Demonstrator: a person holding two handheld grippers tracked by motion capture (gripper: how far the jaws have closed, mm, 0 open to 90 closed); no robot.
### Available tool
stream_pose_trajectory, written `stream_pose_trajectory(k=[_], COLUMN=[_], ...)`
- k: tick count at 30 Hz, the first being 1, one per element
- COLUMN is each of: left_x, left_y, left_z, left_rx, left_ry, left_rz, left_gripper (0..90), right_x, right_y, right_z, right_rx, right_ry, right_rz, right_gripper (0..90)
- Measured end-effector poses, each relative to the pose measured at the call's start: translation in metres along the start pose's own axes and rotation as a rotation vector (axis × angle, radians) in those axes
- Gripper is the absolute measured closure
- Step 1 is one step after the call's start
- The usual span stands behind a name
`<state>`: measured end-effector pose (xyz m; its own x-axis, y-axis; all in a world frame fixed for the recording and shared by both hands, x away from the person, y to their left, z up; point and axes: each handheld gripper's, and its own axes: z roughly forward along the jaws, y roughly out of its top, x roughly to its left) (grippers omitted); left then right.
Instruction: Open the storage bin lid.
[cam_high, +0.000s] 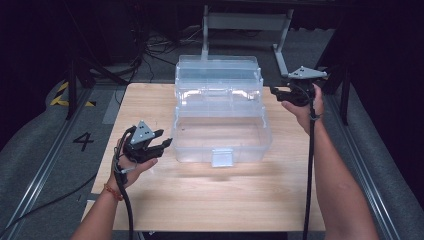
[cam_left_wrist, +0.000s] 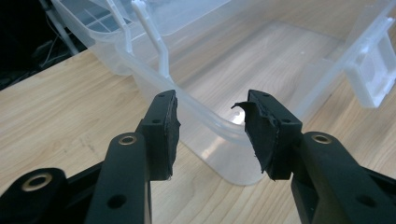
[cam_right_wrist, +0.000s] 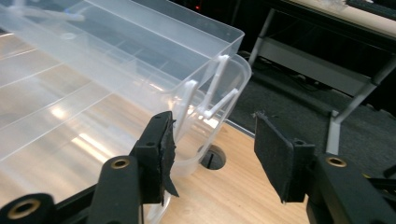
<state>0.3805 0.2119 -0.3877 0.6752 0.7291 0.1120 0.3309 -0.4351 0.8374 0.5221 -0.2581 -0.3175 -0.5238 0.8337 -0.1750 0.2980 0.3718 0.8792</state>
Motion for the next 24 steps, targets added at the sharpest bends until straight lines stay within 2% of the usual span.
stream_pose_trajectory(k=[3, 5, 8, 9, 14, 15, 16, 18, 20, 21, 24], left_x=[0.000, 0.000, 0.001, 0.002, 0.001, 0.001, 0.001, 0.000, -0.001, -0.001, -0.001], left_y=[0.000, -0.001, -0.003, -0.004, -0.007, -0.008, -0.009, -0.011, -0.015, -0.016, -0.022], left_z=[-0.006, -0.008, -0.010, -0.010, -0.013, -0.014, -0.015, -0.016, -0.016, -0.016, -0.018], left_rx=[0.012, 0.018, 0.030, 0.037, 0.066, 0.073, 0.074, 0.082, 0.115, 0.117, 0.137], left_ry=[0.008, 0.014, 0.019, 0.024, 0.037, 0.043, 0.043, 0.059, 0.080, 0.084, 0.078], left_rz=[0.016, 0.020, 0.024, 0.039, 0.053, 0.066, 0.057, 0.068, 0.076, 0.076, 0.078], left_gripper=[53.9, 52.9, 51.7, 51.7, 48.9, 48.3, 47.1, 45.9, 42.7, 41.3, 37.7], right_x=[0.003, 0.006, 0.008, 0.009, 0.012, 0.013, 0.014, 0.016, 0.019, 0.021, 0.025], right_y=[-0.005, -0.009, -0.014, -0.016, -0.028, -0.030, -0.033, -0.038, -0.044, -0.047, -0.055], right_z=[-0.007, -0.011, -0.016, -0.019, -0.032, -0.035, -0.039, -0.044, -0.050, -0.054, -0.062], right_rx=[-0.005, 0.007, 0.007, 0.010, 0.013, 0.012, 0.013, 0.009, 0.018, 0.018, 0.024], right_ry=[0.033, 0.045, 0.053, 0.056, 0.078, 0.081, 0.087, 0.093, 0.097, 0.104, 0.118], right_rz=[-0.005, -0.026, -0.033, -0.039, -0.041, -0.046, -0.050, -0.052, -0.071, -0.081, -0.091], right_gripper=[45.7, 43.7, 43.2, 41.9, 40.2, 40.0, 39.8, 39.7, 39.0, 38.8, 38.0])
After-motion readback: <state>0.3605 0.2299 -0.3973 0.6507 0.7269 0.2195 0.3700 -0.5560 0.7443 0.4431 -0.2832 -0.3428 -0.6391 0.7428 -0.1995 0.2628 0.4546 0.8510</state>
